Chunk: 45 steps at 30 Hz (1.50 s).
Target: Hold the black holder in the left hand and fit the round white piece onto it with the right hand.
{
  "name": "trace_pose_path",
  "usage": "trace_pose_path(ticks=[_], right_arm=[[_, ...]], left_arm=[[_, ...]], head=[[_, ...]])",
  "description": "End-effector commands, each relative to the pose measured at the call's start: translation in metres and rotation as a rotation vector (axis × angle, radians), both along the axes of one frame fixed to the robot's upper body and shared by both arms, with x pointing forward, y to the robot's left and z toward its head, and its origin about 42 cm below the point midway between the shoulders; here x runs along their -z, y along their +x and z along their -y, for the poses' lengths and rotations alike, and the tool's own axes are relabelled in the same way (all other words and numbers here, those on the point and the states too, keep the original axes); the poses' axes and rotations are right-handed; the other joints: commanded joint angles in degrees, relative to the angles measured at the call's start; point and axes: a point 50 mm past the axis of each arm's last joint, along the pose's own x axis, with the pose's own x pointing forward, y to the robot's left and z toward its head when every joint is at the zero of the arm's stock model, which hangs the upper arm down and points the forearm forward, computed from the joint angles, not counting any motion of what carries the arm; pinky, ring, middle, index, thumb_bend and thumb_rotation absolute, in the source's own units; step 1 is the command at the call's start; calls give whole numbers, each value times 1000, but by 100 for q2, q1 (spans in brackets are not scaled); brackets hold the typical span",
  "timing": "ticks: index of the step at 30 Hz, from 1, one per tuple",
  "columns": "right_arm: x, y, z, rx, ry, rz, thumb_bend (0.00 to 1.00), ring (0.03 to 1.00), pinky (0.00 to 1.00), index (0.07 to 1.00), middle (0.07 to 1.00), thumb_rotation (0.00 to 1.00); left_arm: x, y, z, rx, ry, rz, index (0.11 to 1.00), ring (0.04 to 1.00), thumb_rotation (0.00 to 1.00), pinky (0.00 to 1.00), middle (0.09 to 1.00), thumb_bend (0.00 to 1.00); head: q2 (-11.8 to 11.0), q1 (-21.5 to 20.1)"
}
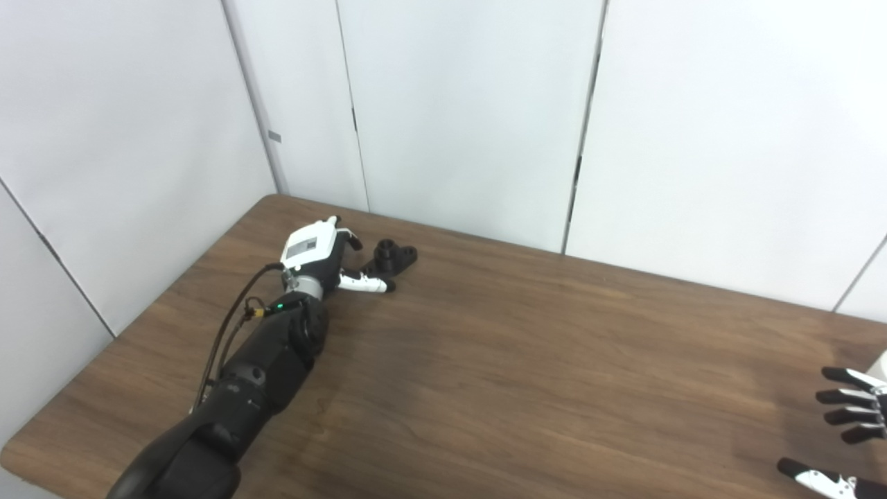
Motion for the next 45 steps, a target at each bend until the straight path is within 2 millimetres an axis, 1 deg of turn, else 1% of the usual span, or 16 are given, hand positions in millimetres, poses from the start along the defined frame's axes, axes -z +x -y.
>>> trace_pose_path(ticks=[1, 5, 8, 12, 15, 16, 17, 18, 19, 23, 26, 30, 34, 37, 40, 45], right_arm=[[-18, 1, 3, -7, -13, 69, 670, 594, 492, 749, 661, 0], [-19, -1, 2, -3, -8, 68, 670, 592, 488, 750, 662, 0], [-19, -3, 2, 2, -10, 65, 668, 591, 485, 750, 661, 0], [-20, -6, 3, 8, -8, 63, 657, 592, 490, 750, 656, 0], [-21, -8, 5, 12, -6, 65, 652, 597, 499, 751, 660, 0], [-21, -9, 6, 16, -10, 67, 648, 603, 502, 751, 662, 0], [-21, -9, 7, 21, -12, 67, 644, 608, 504, 750, 664, 0], [-21, -9, 8, 24, -13, 68, 639, 614, 510, 751, 667, 0], [-22, -9, 8, 26, -13, 69, 637, 616, 513, 751, 668, 0], [-23, -10, 9, 28, -1, 72, 628, 613, 511, 753, 672, 0], [-23, -9, 10, 28, 3, 76, 623, 613, 511, 753, 673, 0], [-24, -7, 12, 23, 10, 90, 619, 611, 510, 748, 670, 0], [-26, -6, 11, 23, 10, 94, 625, 606, 511, 746, 667, 0], [-26, -4, 10, 23, 7, 96, 622, 608, 516, 746, 667, 0], [-27, -3, 7, 26, 5, 92, 620, 609, 516, 748, 669, 0], [-27, 0, 2, 19, -6, 96, 619, 611, 521, 751, 671, 0]], left_arm=[[-22, 15, 3, 17, 9, 61, 702, 1000, 374, 891, 973, 948], [-21, 20, 7, 27, 3, 55, 685, 990, 364, 859, 947, 941], [-15, 21, 10, 52, 4, 24, 676, 972, 334, 826, 923, 898], [-1, 19, 15, 106, 0, -4, 629, 935, 207, 776, 891, 830], [4, 19, 16, 140, -18, -32, 571, 922, 169, 819, 869, 808], [5, 19, 17, 147, -26, -32, 530, 919, 122, 832, 863, 669], [6, 19, 17, 150, -37, -30, 508, 917, 97, 847, 856, 598], [7, 19, 18, 151, -46, -28, 493, 918, 81, 872, 850, 554], [8, 19, 18, 151, -51, -27, 487, 916, 76, 881, 844, 540], [9, 19, 20, 175, -41, -51, 480, 920, 74, 905, 832, 524], [10, 19, 21, 177, -60, -61, 478, 930, 72, 957, 836, 524], [10, 17, 22, 194, -47, -74, 477, 921, 71, 940, 828, 524], [10, 15, 23, 209, -55, -85, 477, 929, 75, 967, 831, 523], [9, 13, 25, 225, -51, -88, 479, 932, 76, 957, 838, 523], [7, 9, 32, 255, -61, -88, 480, 951, 74, 966, 858, 524], [10, -5, 54, 351, -69, -47, 481, 951, 64, 941, 857, 525]], head=[[12, -11], [38, -42], [69, -91], [114, -107], [138, -97], [138, -97], [144, -101], [144, -101], [144, -101], [186, -91], [194, -83], [204, -84], [210, -82], [212, -130], [216, -213], [221, -455]])
